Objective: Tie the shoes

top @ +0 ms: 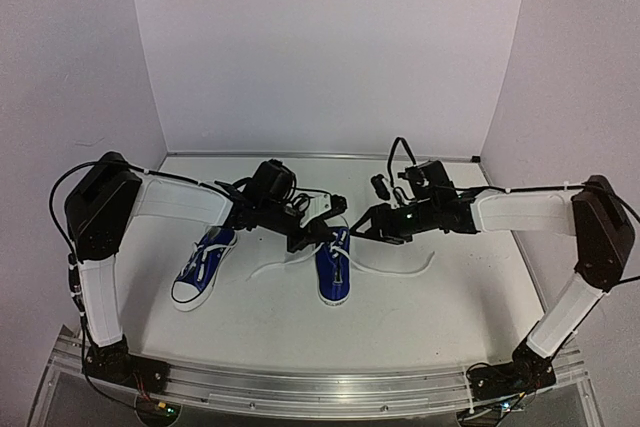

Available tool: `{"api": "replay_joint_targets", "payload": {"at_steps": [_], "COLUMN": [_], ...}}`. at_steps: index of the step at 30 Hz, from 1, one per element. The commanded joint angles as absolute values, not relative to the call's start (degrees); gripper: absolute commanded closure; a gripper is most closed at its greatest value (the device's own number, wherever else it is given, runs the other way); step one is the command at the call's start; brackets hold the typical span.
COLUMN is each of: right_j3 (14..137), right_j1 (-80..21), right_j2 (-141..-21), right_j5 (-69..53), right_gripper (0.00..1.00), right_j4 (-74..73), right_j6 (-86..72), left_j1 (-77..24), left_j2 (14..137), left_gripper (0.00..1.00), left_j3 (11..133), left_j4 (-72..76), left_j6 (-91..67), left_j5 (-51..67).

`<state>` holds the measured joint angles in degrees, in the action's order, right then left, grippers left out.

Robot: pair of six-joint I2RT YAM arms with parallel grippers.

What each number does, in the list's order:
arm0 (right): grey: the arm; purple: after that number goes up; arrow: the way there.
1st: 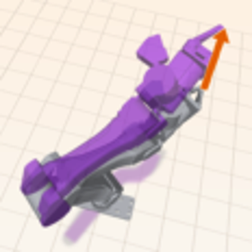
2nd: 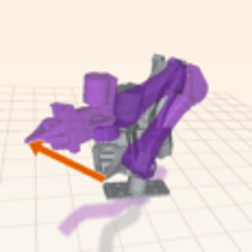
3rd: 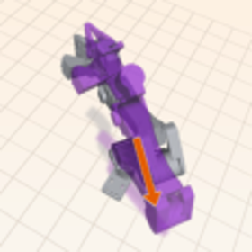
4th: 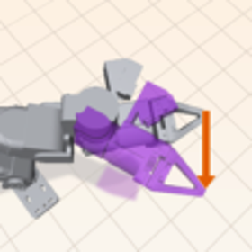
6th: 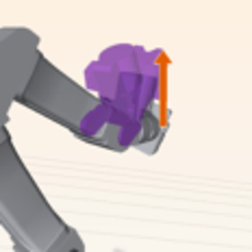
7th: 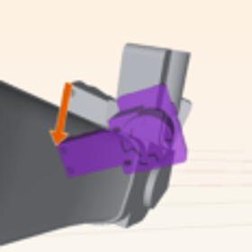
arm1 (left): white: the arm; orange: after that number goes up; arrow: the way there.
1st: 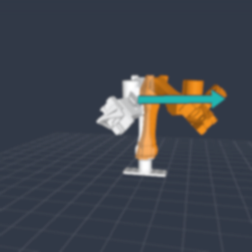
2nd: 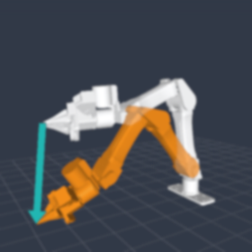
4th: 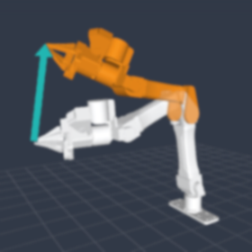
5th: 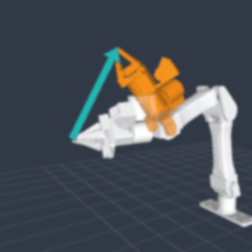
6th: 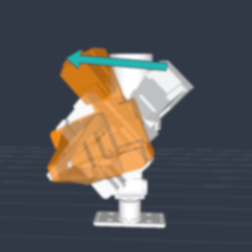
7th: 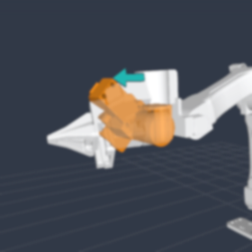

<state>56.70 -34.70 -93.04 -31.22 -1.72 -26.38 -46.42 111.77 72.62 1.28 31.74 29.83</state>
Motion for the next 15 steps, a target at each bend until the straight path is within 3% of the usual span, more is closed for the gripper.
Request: {"api": "replay_joint_targets", "payload": {"at_steps": [1, 9, 15], "right_j3": [60.81, 62.58, 63.71], "right_j1": [-36.43, -37.55, -38.21], "right_j2": [-96.2, -100.56, -103.25], "right_j5": [-33.56, -36.4, -37.45], "right_gripper": [0.5, 0.6, 0.62], "right_j4": [3.19, 6.57, 7.62], "right_j6": [-28.29, -30.08, -30.28], "left_j1": [-46.72, -46.67, -46.69], "left_j2": [109.93, 109.99, 110.23], "left_gripper": [1.0, 1.0, 0.99], "left_j3": [72.31, 71.72, 71.71], "left_j4": [4.36, 4.4, 4.69], "left_j6": [31.13, 32.16, 32.47], "left_j5": [31.24, 31.7, 31.71]}}
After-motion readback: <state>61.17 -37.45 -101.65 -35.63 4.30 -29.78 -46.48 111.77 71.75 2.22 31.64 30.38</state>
